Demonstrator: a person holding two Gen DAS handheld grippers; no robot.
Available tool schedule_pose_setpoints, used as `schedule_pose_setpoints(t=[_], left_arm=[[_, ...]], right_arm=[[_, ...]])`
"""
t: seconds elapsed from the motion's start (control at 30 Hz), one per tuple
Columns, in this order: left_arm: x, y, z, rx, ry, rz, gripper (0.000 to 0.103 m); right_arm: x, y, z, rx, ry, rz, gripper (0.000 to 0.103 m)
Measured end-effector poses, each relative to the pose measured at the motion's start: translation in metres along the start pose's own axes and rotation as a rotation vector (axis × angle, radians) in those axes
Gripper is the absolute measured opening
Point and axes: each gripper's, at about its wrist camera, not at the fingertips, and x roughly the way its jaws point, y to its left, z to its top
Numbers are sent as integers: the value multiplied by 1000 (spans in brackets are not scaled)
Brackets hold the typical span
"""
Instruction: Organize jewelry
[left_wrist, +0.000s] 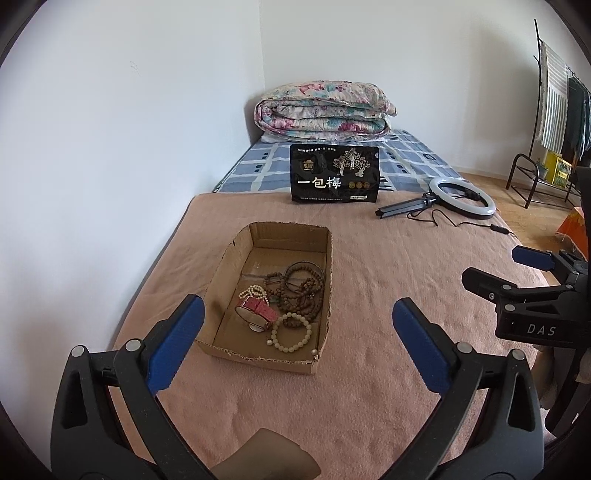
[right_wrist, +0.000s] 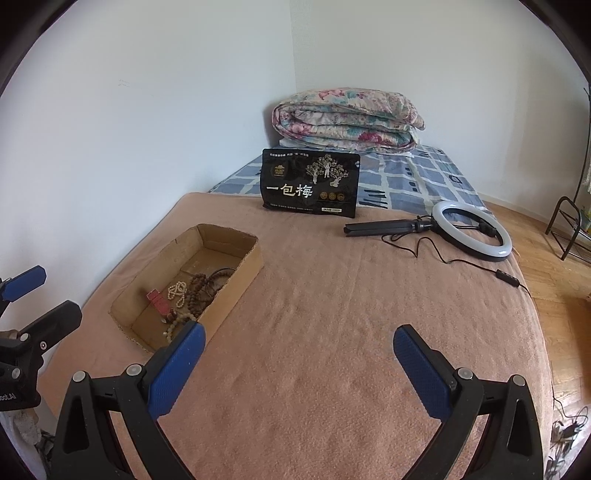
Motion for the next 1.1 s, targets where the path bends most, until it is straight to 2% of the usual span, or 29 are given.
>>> schedule_pose_setpoints(t=[1.1], left_arm=[[1, 3, -1, -8, 1, -2, 103]], right_arm=[[3, 3, -3, -5, 13, -4, 103]])
